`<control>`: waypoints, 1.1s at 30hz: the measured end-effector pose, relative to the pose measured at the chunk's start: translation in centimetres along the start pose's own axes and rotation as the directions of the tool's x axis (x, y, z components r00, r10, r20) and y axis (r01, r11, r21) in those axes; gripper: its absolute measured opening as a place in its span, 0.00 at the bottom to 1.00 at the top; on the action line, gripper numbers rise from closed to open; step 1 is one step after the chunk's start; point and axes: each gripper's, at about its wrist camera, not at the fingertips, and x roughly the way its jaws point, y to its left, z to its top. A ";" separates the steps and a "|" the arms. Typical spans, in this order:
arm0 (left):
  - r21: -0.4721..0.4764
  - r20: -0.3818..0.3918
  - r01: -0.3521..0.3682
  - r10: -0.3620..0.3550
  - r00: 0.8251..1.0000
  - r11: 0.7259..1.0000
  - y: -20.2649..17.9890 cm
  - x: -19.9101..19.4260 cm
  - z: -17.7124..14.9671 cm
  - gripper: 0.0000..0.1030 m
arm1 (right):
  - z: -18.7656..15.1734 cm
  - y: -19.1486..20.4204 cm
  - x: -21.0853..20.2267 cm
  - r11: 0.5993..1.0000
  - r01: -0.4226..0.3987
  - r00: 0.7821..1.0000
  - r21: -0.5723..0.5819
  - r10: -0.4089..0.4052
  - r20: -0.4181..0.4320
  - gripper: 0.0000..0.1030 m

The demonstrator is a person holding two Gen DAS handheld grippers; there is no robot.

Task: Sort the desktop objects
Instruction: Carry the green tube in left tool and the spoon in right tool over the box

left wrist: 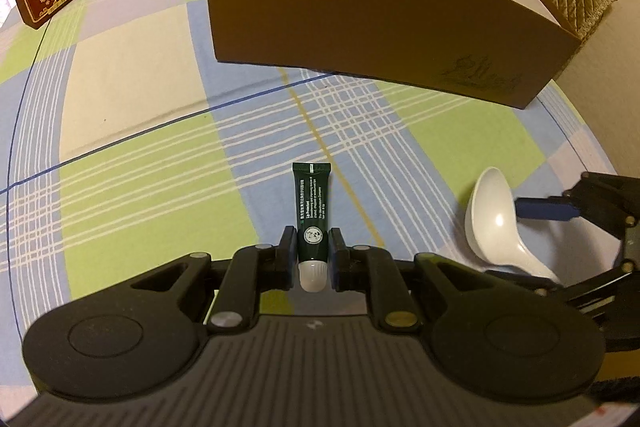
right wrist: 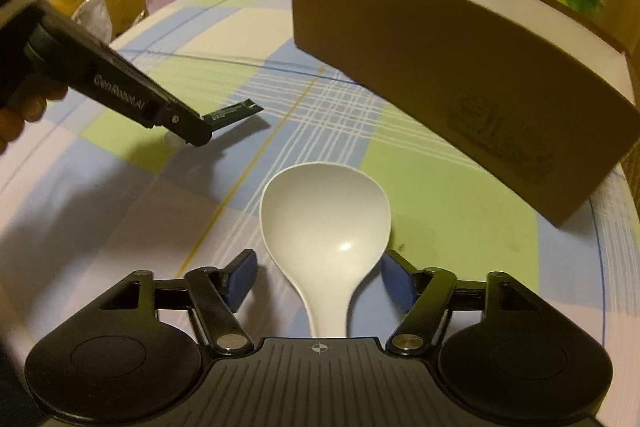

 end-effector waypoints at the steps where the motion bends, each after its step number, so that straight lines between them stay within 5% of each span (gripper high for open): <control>1: -0.001 0.000 0.001 -0.001 1.000 1.000 0.0 0.0 -0.1 0.12 | 0.0 0.1 0.3 1.000 0.012 1.000 0.001 -0.012 0.004 0.67; 19: -0.001 0.005 0.004 -0.004 1.000 1.000 0.4 -0.3 0.1 0.12 | 0.5 -1.3 -2.4 0.996 -0.001 0.991 0.092 -0.011 0.132 0.65; 33: 0.028 0.076 0.028 -0.030 0.997 0.999 -1.3 -2.5 2.2 0.12 | 2.1 -3.7 -8.5 0.983 0.044 0.948 0.177 -0.097 0.303 0.65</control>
